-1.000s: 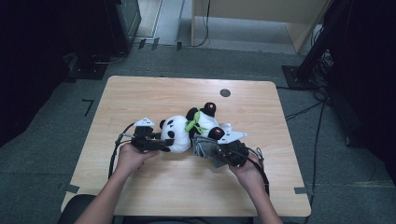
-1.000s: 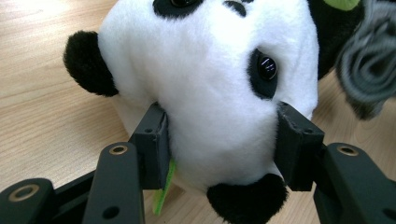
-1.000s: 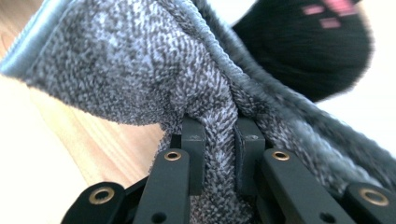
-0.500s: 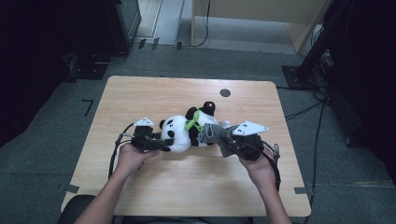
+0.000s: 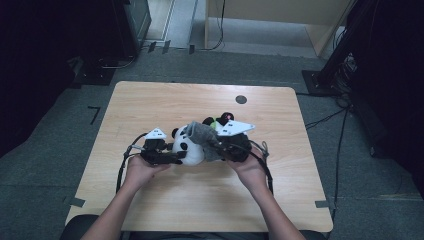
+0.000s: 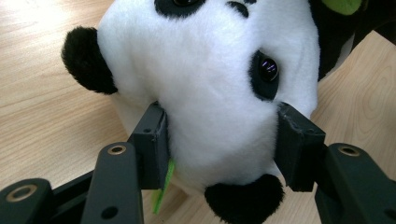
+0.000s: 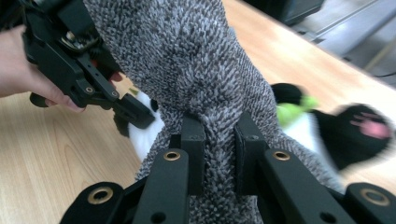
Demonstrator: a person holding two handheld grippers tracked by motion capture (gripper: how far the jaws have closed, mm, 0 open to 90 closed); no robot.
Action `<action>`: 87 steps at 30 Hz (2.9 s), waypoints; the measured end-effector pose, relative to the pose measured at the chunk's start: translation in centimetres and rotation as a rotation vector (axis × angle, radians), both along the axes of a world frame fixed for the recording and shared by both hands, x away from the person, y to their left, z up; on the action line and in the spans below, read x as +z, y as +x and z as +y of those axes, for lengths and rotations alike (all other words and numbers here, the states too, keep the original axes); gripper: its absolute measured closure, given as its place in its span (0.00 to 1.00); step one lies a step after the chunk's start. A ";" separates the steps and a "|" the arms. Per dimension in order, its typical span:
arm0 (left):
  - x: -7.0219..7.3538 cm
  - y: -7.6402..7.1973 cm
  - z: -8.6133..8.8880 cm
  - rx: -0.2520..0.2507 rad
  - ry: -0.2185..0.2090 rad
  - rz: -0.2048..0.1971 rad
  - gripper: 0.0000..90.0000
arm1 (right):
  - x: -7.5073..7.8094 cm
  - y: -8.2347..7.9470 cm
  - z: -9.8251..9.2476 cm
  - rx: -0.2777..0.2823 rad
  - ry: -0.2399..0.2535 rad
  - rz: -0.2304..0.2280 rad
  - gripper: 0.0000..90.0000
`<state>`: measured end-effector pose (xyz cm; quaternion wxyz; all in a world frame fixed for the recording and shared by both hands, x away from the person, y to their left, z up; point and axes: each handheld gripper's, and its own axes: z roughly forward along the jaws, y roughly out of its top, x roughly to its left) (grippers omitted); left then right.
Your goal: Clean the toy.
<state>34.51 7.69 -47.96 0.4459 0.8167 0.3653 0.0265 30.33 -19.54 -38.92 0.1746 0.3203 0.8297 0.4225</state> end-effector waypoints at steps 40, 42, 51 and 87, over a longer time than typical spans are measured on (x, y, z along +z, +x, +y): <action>0.5 0.2 0.2 0.017 0.051 0.022 0.54 | -8.5 -1.0 -0.4 0.050 -0.318 0.166 0.88; 0.5 0.3 0.2 0.016 0.052 0.025 0.54 | -8.0 -1.2 -1.1 0.039 -0.317 0.152 0.88; 0.4 0.5 0.2 0.019 0.038 0.038 0.54 | -5.3 -1.6 -4.7 -0.028 -0.253 0.097 0.87; 0.6 1.1 0.6 -0.013 0.008 0.037 0.52 | -0.5 -0.6 -11.7 -0.268 -0.022 0.019 0.87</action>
